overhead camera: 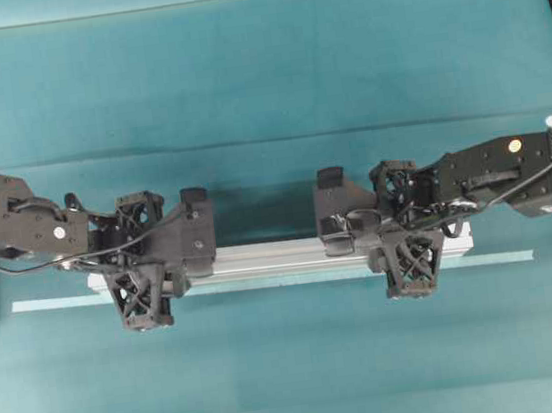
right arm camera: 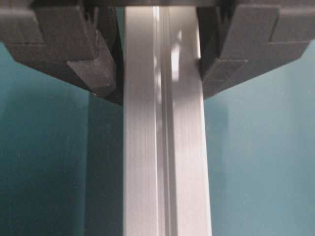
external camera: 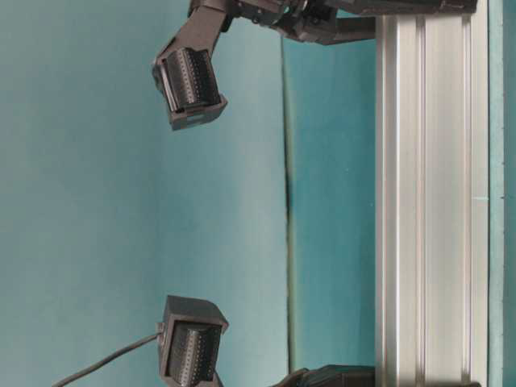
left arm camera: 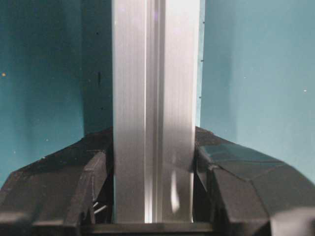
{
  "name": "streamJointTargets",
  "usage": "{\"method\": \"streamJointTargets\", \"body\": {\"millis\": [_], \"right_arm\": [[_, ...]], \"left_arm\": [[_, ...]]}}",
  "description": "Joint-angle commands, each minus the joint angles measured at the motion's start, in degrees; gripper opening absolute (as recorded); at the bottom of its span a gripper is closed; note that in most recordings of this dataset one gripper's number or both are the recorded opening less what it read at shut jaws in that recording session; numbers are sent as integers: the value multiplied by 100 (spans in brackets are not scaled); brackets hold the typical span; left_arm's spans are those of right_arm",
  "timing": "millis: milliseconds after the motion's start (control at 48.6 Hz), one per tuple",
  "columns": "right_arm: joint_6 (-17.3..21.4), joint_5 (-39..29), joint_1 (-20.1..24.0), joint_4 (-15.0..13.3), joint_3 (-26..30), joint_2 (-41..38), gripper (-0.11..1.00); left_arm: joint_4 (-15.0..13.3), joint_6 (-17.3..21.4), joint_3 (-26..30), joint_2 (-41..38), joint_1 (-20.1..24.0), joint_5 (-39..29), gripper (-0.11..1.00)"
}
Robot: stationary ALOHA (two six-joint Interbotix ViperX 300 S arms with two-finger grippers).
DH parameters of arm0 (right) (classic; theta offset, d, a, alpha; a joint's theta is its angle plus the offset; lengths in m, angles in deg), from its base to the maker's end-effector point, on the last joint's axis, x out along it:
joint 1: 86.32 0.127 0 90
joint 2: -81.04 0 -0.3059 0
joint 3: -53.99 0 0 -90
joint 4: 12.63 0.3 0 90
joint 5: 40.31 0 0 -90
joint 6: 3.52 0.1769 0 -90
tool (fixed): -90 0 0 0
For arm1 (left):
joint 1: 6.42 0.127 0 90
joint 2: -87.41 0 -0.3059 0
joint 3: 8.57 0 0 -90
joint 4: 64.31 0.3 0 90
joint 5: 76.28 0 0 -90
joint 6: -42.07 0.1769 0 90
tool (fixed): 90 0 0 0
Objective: Lift the metal rail with both hands.
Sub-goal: 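Lift the rail with both grippers and pull it back toward the robot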
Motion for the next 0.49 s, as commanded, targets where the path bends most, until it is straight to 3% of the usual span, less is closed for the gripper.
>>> {"method": "streamJointTargets", "body": {"millis": [0, 474], "right_arm": [[0, -9, 18, 18, 26, -44, 40], [26, -105, 9, 18, 88, 70, 40]], "left_arm": [[18, -18, 9, 35, 26, 0, 36], [9, 0, 105, 158, 88, 35, 36]]}}
